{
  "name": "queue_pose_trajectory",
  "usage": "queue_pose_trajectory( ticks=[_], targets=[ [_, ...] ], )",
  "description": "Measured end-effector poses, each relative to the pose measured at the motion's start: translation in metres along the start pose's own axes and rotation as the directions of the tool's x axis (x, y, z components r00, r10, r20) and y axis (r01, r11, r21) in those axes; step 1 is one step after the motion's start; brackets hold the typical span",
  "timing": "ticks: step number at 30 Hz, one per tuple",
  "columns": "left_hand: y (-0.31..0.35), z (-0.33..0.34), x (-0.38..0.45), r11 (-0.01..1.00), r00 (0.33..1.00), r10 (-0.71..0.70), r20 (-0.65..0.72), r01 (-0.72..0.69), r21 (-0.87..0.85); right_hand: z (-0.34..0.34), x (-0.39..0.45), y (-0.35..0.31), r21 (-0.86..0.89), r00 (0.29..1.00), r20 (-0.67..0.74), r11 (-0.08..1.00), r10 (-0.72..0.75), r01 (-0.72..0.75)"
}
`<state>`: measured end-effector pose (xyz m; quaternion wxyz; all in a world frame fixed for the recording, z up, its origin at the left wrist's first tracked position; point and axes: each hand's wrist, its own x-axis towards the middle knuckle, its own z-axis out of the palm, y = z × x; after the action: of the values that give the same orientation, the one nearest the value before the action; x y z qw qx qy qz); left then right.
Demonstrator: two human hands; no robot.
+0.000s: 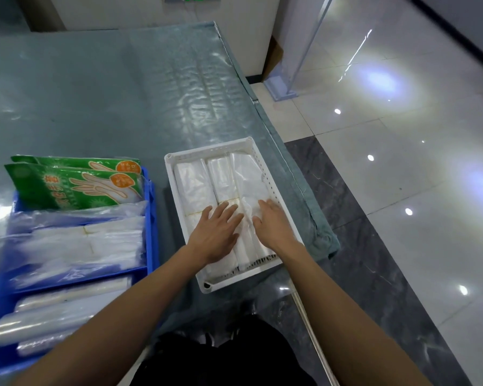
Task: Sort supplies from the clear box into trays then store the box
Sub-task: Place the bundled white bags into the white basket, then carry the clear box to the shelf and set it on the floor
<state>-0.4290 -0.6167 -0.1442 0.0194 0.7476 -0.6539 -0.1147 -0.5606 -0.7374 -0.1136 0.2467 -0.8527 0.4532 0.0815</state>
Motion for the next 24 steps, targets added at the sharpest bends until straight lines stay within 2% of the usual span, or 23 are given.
queue_pose_trajectory(
  ticks=[7, 12, 20, 24],
  targets=[
    [-0.001, -0.029, -0.005, 0.982, 0.982, -0.188, -0.014, 0.187, -0.04, -0.028, 0.004, -0.007, -0.173, 0.979, -0.099, 0.972, -0.177, 0.158],
    [-0.002, -0.055, -0.025, 0.939, 0.938, -0.34, -0.071, 0.335, -0.079, -0.053, 0.005, -0.022, -0.155, 0.945, -0.112, 0.944, -0.309, 0.29],
    [-0.016, -0.096, -0.103, 0.798, 0.769, -0.602, -0.217, 0.588, -0.133, -0.049, -0.004, -0.09, -0.022, 0.805, 0.051, 0.806, -0.59, 0.592],
    [-0.034, -0.105, -0.171, 0.701, 0.641, -0.7, -0.314, 0.7, -0.136, -0.036, -0.023, -0.145, 0.001, 0.728, 0.116, 0.733, -0.676, 0.68]
  ],
)
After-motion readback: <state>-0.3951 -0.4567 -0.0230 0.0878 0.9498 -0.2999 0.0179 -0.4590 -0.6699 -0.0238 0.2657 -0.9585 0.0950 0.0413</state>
